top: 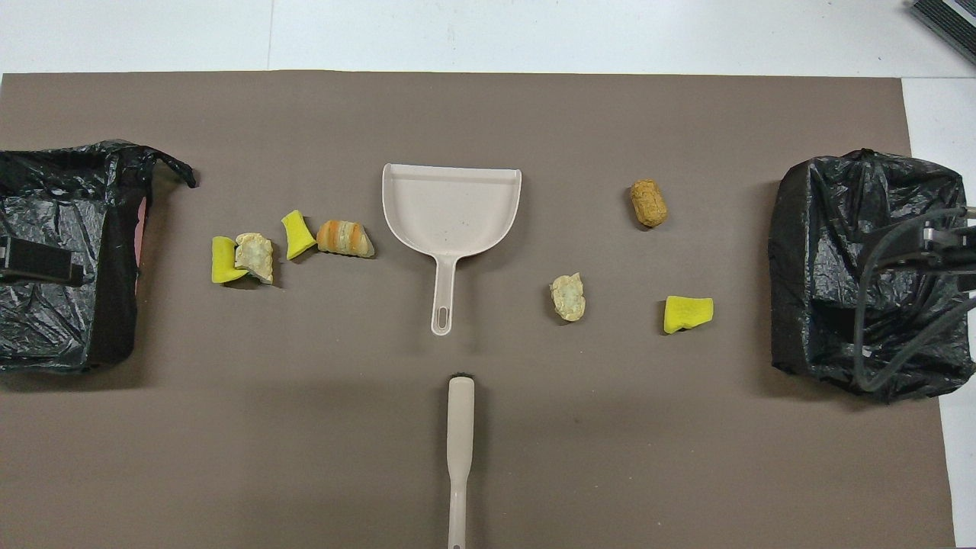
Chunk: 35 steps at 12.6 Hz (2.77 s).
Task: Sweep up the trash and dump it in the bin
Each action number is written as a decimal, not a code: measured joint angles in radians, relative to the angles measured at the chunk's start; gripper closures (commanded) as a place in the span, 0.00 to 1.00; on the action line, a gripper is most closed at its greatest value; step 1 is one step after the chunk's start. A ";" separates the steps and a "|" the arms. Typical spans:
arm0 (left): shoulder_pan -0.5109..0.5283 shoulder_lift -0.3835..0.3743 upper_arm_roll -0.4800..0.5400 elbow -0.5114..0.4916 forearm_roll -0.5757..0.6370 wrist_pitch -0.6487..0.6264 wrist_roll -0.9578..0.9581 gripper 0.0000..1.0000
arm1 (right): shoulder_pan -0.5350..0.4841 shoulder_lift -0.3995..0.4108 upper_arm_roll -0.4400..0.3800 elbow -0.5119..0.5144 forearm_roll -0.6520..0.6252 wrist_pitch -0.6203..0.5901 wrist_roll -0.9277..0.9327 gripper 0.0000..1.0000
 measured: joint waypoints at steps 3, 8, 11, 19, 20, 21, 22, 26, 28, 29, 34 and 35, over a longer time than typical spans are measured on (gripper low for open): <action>0.000 0.000 0.000 0.000 0.000 0.000 0.000 0.00 | 0.000 0.000 0.000 0.000 0.005 0.000 0.000 0.00; 0.000 0.000 0.000 0.000 0.000 0.000 0.000 0.00 | 0.000 0.000 0.000 0.000 0.014 0.000 0.000 0.00; 0.000 0.000 0.000 0.000 0.000 0.000 0.000 0.00 | 0.000 0.000 0.000 0.000 0.014 0.000 0.000 0.00; 0.000 0.000 0.000 0.000 0.000 0.000 0.000 0.00 | 0.000 0.000 0.000 0.000 0.015 0.000 0.000 0.00; 0.000 0.000 0.000 0.000 0.000 0.000 0.000 0.00 | 0.001 0.000 0.000 0.000 0.015 0.000 0.000 0.00; 0.000 0.000 0.000 0.000 0.000 0.000 0.000 0.00 | 0.003 0.000 0.001 0.000 0.015 0.000 0.000 0.00; 0.000 0.000 0.000 0.000 0.000 0.000 0.000 0.00 | 0.003 0.000 0.002 0.000 0.015 0.000 0.000 0.00; 0.000 0.000 0.000 0.000 0.000 0.000 0.000 0.00 | 0.021 0.000 0.005 0.000 0.016 0.000 0.000 0.00; 0.000 0.000 -0.001 0.000 0.000 0.000 0.000 0.00 | 0.048 0.002 0.007 -0.002 0.017 0.015 0.015 0.00; 0.000 0.000 -0.002 0.000 0.000 0.000 0.000 0.00 | 0.068 0.006 0.010 -0.005 0.017 0.034 0.035 0.00; -0.003 0.000 -0.015 -0.021 -0.002 0.010 0.039 0.00 | 0.189 0.053 0.015 -0.019 0.017 0.125 0.177 0.00; -0.008 0.001 -0.022 -0.042 -0.013 0.021 0.068 0.00 | 0.212 0.067 0.016 -0.021 0.017 0.144 0.199 0.00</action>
